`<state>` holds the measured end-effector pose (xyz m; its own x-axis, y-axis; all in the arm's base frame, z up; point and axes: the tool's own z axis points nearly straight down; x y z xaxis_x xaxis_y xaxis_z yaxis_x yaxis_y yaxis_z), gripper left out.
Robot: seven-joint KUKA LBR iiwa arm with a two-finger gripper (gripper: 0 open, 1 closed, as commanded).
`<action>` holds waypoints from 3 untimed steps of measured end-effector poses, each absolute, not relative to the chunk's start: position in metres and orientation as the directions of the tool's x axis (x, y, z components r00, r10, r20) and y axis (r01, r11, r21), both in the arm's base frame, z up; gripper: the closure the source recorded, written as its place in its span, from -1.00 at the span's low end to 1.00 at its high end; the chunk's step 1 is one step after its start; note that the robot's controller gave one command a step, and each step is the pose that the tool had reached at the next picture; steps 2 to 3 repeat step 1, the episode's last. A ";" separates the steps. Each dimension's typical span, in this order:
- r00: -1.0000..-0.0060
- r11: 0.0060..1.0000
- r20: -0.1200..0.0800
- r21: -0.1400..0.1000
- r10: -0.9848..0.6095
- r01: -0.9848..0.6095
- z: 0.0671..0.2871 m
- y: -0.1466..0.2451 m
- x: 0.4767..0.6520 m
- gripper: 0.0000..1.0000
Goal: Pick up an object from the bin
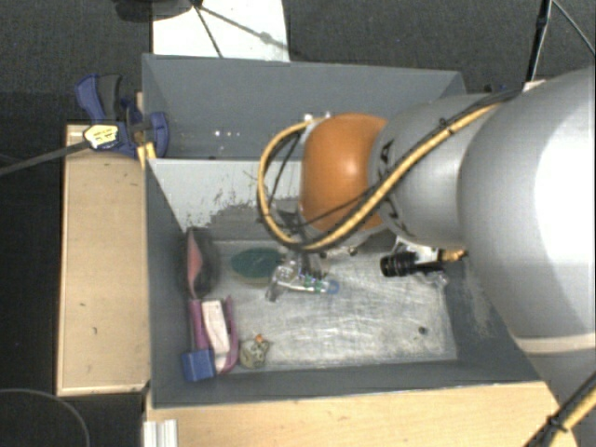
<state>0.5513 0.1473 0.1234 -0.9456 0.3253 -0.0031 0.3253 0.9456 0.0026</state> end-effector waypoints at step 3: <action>-0.947 0.947 -0.008 0.005 0.321 0.321 0.202 0.147 0.554 1.00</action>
Offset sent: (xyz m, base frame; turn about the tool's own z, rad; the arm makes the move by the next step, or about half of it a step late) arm 0.0002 0.0000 0.0731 0.0000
